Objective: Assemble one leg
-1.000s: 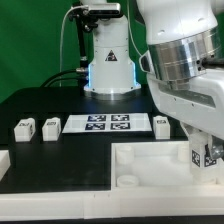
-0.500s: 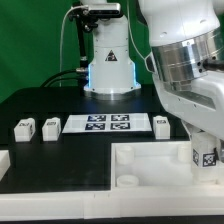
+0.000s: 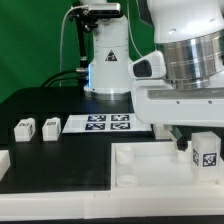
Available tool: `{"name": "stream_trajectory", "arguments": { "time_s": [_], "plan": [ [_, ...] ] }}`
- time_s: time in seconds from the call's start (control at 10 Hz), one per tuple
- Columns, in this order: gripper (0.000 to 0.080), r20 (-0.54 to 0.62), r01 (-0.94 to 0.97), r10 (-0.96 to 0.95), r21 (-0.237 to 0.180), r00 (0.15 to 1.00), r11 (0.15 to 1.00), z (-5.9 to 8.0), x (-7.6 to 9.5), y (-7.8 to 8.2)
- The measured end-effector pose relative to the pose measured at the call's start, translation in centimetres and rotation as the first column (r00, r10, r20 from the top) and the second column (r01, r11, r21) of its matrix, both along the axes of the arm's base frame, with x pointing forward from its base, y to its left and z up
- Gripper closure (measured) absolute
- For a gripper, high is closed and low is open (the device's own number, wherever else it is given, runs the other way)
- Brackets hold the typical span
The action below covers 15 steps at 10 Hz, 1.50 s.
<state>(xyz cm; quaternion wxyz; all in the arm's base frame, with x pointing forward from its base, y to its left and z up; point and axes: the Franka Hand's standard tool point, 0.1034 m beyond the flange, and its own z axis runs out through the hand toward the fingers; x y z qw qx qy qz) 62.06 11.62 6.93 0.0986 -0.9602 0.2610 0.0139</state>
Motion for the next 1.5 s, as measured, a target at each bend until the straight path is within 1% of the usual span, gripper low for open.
{"name": "stream_trajectory", "arguments": {
  "time_s": [0.1, 0.2, 0.3, 0.4, 0.5, 0.6, 0.7, 0.8, 0.9, 1.1, 1.2, 1.3, 1.4, 1.5],
  "plan": [
    [0.0151, 0.022, -0.119, 0.119, -0.013, 0.993, 0.993, -0.03, 0.0, -0.03],
    [0.0151, 0.049, -0.268, 0.27, -0.039, 0.962, 0.963, -0.05, 0.05, -0.05],
    [0.0151, 0.071, -0.416, 0.421, -0.077, 0.904, 0.906, 0.06, 0.23, -0.11],
    [0.0151, 0.089, -0.549, 0.559, -0.116, 0.824, 0.828, 0.2, 0.51, -0.22],
    [0.0151, 0.104, -0.571, 0.584, -0.128, 0.805, 0.811, 0.27, 0.72, -0.16],
    [0.0252, 0.101, -0.543, 0.554, -0.121, 0.826, 0.831, 0.22, 0.69, -0.14],
    [0.0387, 0.101, -0.542, 0.553, -0.121, 0.827, 0.832, 0.22, 0.69, -0.15],
    [0.0387, 0.096, -0.475, 0.484, -0.108, 0.87, 0.874, 0.21, 0.68, -0.14],
    [0.0506, 0.085, -0.365, 0.372, -0.093, 0.924, 0.926, 0.21, 0.7, -0.23],
    [0.0506, 0.065, -0.198, 0.203, -0.074, 0.977, 0.977, 0.2, 0.72, -0.32],
    [0.0506, 0.043, -0.025, 0.027, -0.058, 0.999, 0.998, 0.18, 0.74, -0.49],
    [0.0505, 0.023, 0.101, -0.1, -0.045, 0.995, 0.994, 0.16, 0.74, -0.57],
    [0.0505, -0.016, 0.298, -0.298, -0.022, 0.954, 0.954, 0.13, 0.71, -0.65],
    [0.0505, -0.048, 0.427, -0.426, -0.009, 0.903, 0.904, 0.07, 0.65, -0.72]
  ]
}}
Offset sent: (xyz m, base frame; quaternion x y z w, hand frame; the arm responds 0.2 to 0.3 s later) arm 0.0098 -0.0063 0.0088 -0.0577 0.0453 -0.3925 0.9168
